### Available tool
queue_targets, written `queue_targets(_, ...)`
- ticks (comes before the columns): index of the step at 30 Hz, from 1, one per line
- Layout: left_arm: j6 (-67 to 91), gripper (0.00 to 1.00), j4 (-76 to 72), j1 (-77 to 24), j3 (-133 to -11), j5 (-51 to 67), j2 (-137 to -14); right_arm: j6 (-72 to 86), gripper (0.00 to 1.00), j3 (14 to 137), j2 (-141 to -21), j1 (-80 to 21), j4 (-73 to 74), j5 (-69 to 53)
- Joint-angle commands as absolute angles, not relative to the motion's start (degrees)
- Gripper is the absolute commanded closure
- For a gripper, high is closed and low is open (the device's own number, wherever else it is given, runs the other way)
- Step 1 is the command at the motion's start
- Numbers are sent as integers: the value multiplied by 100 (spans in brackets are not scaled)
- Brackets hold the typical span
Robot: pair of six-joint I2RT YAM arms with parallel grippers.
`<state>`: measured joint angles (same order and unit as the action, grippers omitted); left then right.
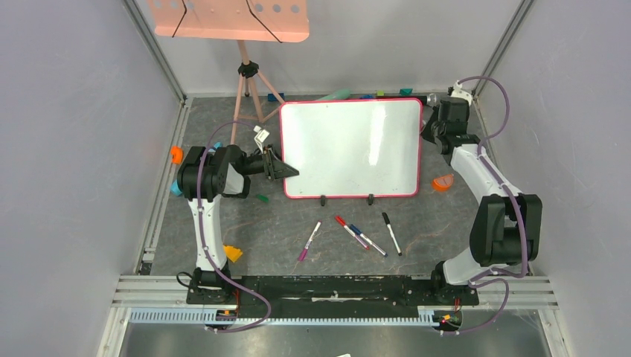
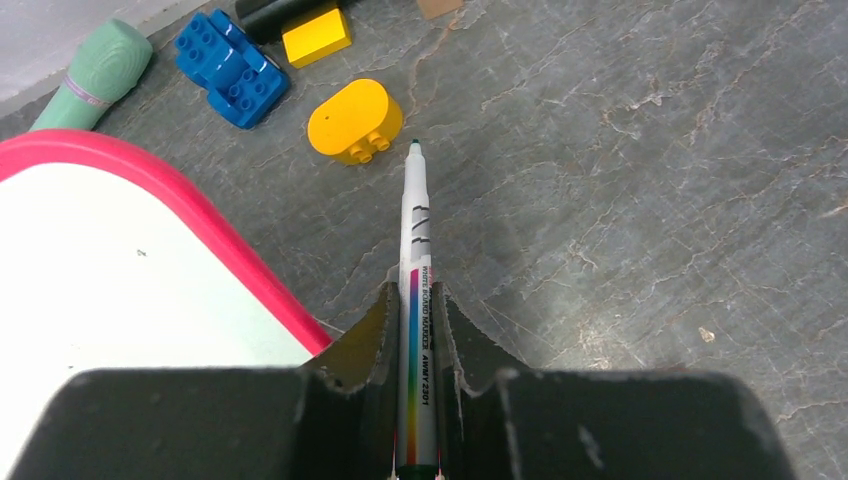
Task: Write a sentence on the whiteboard
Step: Adjust the whiteboard at the center of the board.
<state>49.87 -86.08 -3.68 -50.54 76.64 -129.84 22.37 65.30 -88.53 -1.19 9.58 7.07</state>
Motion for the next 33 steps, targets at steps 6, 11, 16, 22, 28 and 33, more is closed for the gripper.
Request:
queue_targets(6,4782,49,-8921,-422,-5187,7849,-12962,2180,100,6429,-8803,-299,383,17)
queue_targets(11,4812,66,-8921,-430,-5368,7867,-13091,2093,100,6422,-8636,-299,500,115)
queue_targets(16,5231,79,-8921,-422,-5813,7896,-13329,1936,100,6249,-8192,-288,609,354)
queue_targets(22,5411,98,-8921,-428,-5968,7952,-13430,1888,100,5872,-7548,-264,729,494)
queue_targets(28,5370,98,-8919,-473,-5985,8064,-13447,2069,100,5328,-6746,-266,654,319)
queue_targets(33,5318,98,-8915,-490,-5959,8098,-13423,2188,100,5122,-6171,-294,656,-219)
